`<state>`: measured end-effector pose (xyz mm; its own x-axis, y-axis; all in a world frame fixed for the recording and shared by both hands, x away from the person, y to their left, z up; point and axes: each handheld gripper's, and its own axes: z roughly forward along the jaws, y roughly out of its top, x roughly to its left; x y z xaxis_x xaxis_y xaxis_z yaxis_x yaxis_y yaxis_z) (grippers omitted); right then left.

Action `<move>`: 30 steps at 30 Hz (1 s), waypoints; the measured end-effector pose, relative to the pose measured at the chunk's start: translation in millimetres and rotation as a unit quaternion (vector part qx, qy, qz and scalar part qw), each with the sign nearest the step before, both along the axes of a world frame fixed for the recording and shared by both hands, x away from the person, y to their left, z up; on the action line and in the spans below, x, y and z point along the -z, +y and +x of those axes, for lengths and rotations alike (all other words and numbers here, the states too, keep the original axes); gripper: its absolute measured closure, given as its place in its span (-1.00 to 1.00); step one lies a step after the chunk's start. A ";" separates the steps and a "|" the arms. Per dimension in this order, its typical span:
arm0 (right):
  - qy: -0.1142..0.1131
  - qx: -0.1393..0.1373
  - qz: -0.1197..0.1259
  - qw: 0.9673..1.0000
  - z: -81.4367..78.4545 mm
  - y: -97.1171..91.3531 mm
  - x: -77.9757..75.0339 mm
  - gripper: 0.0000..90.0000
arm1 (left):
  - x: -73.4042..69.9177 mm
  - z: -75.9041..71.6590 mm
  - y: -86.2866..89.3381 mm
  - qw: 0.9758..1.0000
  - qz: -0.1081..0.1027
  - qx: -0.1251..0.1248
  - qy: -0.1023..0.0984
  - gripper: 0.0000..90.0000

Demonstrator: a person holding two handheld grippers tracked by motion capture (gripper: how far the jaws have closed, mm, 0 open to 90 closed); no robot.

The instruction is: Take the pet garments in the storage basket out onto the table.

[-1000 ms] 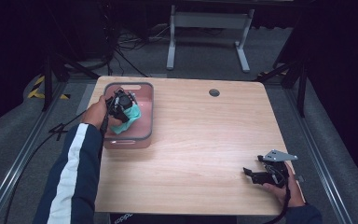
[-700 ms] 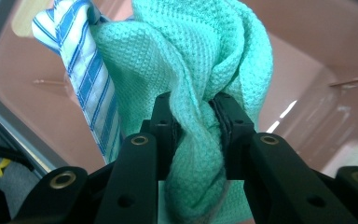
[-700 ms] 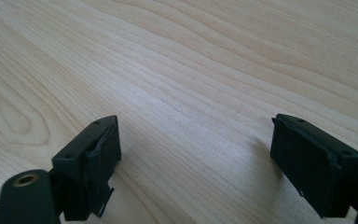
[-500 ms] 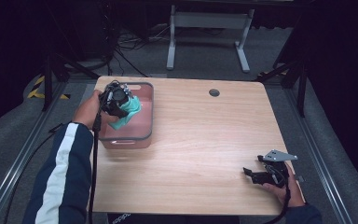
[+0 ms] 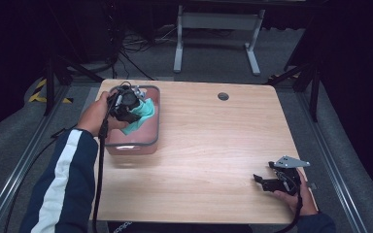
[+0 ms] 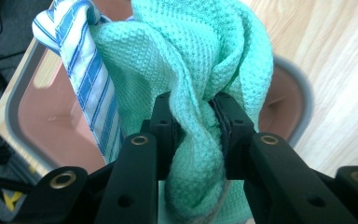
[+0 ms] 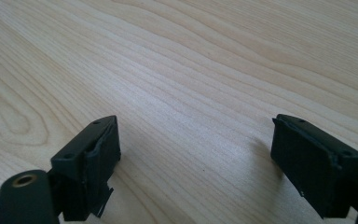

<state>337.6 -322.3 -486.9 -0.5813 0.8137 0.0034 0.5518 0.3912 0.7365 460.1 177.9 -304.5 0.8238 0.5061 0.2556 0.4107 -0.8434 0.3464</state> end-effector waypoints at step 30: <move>0.000 0.001 0.001 1.000 -0.2 0.1 0.0 -0.64 | 10.4 -12.5 -120.0 0.991 0.015 0.132 0.019 0.60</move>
<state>337.4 -322.1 -486.9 -0.5794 0.8151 0.0052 0.5530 0.3884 0.7371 447.7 58.0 -314.9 0.9358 0.2645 0.2330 0.1873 -0.9331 0.3071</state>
